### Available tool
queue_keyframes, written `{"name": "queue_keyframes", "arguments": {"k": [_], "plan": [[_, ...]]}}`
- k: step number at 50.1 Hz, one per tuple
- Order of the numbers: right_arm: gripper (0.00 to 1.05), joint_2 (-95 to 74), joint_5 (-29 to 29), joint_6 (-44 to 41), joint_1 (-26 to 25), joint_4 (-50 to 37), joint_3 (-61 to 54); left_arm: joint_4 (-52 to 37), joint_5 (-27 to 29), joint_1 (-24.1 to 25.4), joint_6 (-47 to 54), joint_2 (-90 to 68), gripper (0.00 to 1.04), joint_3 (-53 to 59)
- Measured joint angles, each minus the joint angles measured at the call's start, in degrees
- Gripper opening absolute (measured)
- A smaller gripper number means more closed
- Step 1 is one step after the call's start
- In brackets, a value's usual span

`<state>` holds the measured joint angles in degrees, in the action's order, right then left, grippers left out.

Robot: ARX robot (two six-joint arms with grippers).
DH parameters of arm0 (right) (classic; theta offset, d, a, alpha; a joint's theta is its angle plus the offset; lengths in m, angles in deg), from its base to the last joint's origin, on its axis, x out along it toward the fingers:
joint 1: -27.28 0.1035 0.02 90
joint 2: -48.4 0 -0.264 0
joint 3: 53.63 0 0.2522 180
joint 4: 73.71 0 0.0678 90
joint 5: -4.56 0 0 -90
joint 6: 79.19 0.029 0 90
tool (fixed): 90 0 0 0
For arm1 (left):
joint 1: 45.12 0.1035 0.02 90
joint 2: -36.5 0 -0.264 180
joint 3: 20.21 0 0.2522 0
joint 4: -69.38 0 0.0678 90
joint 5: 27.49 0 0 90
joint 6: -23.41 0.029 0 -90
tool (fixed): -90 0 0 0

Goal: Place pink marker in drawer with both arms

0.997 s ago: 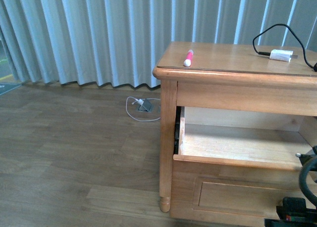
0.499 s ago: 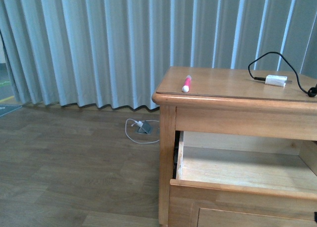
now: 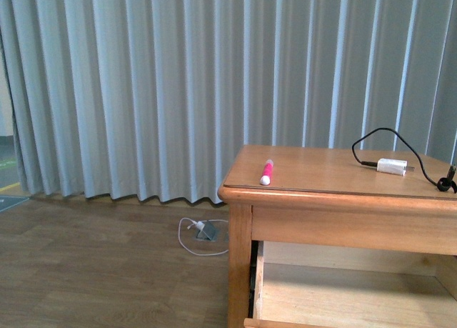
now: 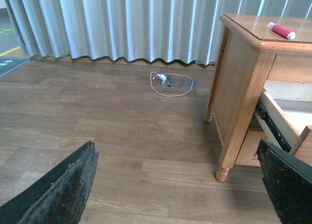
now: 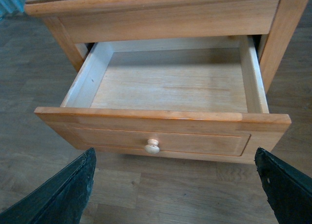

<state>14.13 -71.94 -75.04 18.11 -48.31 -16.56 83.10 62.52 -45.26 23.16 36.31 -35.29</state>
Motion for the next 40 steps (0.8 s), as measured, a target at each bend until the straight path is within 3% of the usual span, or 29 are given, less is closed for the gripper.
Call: {"name": "queue_keyframes", "arguments": {"k": [33,38,40], "plan": [[0.96,0.04,0.15,-0.02,-0.61,0.22,-0.02,0.02,0.31,-0.04,-0.02,-0.02,0.99,0.0],[0.96,0.04,0.15,-0.02,-0.61,0.22,-0.02,2.1,14.12,-4.57,-2.08,-1.73,0.99,-0.07],[0.96,0.04,0.15,-0.02,-0.61,0.22,-0.02,2.25,16.74,-6.1,-2.58,-2.16,0.99,-0.07]]}}
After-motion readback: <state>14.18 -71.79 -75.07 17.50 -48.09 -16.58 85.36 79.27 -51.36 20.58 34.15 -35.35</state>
